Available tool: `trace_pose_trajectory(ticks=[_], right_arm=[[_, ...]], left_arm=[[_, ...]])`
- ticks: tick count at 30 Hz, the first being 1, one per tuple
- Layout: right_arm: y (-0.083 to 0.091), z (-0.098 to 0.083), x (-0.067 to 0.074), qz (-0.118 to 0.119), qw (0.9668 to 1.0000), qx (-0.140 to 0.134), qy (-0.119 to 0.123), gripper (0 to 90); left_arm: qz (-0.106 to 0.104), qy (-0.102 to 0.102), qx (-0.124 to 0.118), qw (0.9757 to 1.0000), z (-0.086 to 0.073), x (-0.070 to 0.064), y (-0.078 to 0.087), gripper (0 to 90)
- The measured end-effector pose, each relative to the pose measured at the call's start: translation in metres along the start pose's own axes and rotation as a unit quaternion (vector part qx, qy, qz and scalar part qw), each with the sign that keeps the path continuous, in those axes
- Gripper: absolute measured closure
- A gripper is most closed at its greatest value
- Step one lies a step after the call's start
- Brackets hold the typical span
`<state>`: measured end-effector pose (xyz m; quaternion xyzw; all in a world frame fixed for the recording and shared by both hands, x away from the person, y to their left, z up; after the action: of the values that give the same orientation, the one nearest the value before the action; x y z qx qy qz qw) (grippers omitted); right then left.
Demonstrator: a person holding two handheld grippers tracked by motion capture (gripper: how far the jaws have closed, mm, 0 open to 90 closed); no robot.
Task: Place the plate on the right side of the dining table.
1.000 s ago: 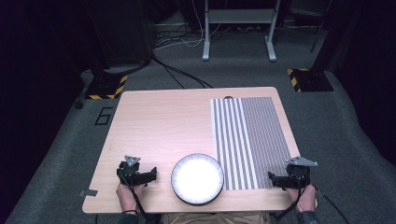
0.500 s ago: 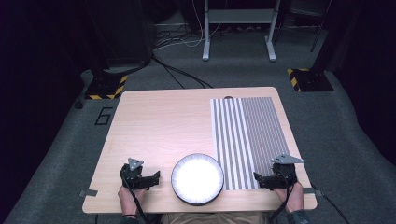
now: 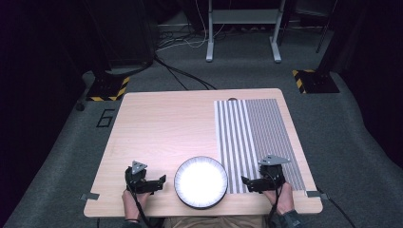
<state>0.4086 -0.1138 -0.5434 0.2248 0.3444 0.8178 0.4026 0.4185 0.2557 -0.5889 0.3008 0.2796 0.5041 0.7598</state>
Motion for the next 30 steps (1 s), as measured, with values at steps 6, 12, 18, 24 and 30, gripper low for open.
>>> trace_pose_trajectory(ticks=[6, 12, 18, 24, 30], right_arm=[[-0.009, 0.007, 0.02, 0.022, 0.9996, 0.01, 0.015, 0.8], [-0.014, 0.014, 0.036, 0.041, 0.9988, 0.009, 0.026, 0.8], [-0.018, 0.018, 0.047, 0.055, 0.9979, 0.012, 0.034, 2.0], [-0.022, 0.021, 0.056, 0.064, 0.9968, 0.016, 0.045, 3.1], [-0.026, 0.025, 0.067, 0.082, 0.9955, 0.012, 0.046, 2.3]], left_arm=[[-0.012, -0.004, -0.002, 0.9999, 0.0, -0.009, -0.001, 0.3], [-0.019, -0.01, -0.005, 0.9998, -0.001, -0.016, 0.0, 0.3], [-0.028, -0.01, -0.005, 0.9995, -0.001, -0.02, -0.001, 0.2], [-0.036, -0.012, -0.006, 0.9992, 0.0, -0.026, -0.001, 0.2], [-0.037, -0.016, -0.009, 0.9991, 0.0, -0.029, -0.002, 0.2]])
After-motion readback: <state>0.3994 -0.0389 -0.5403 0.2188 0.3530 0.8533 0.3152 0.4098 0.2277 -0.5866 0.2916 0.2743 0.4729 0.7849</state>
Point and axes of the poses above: each handheld gripper's, and its own axes: y roughly backward along the jaws, z roughly out of its top, x roughly to its left, the point moved 9 cm from there along -y, roughly forward along the jaws, and after that the axes turned 7 degrees about x, right-handed, at the moved point
